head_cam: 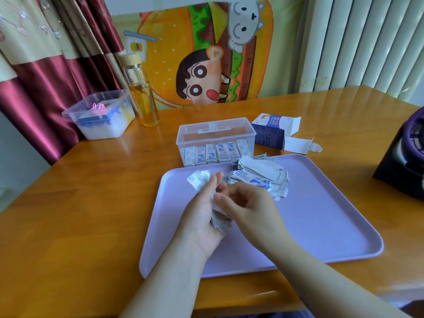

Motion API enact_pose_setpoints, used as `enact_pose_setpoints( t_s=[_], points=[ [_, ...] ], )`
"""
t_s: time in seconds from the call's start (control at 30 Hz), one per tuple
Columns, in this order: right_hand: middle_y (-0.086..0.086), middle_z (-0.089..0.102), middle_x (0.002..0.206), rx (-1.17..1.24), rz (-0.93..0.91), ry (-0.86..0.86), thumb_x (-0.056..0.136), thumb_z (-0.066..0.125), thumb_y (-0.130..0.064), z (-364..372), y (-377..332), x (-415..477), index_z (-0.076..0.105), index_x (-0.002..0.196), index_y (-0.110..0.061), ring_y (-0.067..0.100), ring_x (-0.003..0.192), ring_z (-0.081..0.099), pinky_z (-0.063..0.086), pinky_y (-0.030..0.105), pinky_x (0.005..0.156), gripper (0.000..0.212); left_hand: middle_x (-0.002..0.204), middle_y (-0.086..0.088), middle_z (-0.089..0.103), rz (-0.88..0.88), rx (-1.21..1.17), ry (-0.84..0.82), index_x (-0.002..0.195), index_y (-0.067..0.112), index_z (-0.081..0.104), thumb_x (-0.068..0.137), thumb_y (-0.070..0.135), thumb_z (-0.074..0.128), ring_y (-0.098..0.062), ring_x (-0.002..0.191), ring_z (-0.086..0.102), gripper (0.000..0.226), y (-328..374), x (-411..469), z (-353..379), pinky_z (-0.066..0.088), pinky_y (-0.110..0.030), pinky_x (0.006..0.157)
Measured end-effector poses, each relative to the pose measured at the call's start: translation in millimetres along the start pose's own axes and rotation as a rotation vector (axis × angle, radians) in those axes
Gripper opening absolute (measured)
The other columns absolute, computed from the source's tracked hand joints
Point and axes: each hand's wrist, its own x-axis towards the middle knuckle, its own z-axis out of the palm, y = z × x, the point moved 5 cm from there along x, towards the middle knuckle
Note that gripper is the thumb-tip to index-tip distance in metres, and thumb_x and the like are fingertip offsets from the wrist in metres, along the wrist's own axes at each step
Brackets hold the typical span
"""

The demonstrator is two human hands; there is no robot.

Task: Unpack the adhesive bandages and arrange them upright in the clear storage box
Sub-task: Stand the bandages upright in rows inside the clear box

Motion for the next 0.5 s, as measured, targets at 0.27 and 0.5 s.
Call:
enact_pose_setpoints(
  t_s=[0.27,0.5],
  points=[
    [-0.007,0.018,0.148,-0.636,-0.393,-0.434,0.056,0.085,-0.047,-1.2,-7.3,-0.6,0.008,0.145,-0.042,0.011,0.135,0.023,0.033,0.023,0.104,0.117,0.075,-0.002,0.05,-0.128,0.158,-0.067,0.092,0.015,0.058,0.081,0.02,0.059,-0.015,0.072,0.058,0.012,-1.2,-5.8,-0.6,0.046,-0.027,0.064],
    [-0.009,0.036,0.121,-0.669,-0.376,-0.492,0.061,0.083,-0.037,-3.2,-16.4,10.6,0.023,0.141,-0.042,0.009,0.102,0.046,0.047,0.024,0.085,0.1,0.082,-0.008,0.062,-0.174,0.366,-0.304,0.093,0.008,0.061,0.09,0.008,0.045,-0.015,0.077,0.063,0.016,-1.1,-17.9,11.6,0.051,-0.022,0.06]
  ],
)
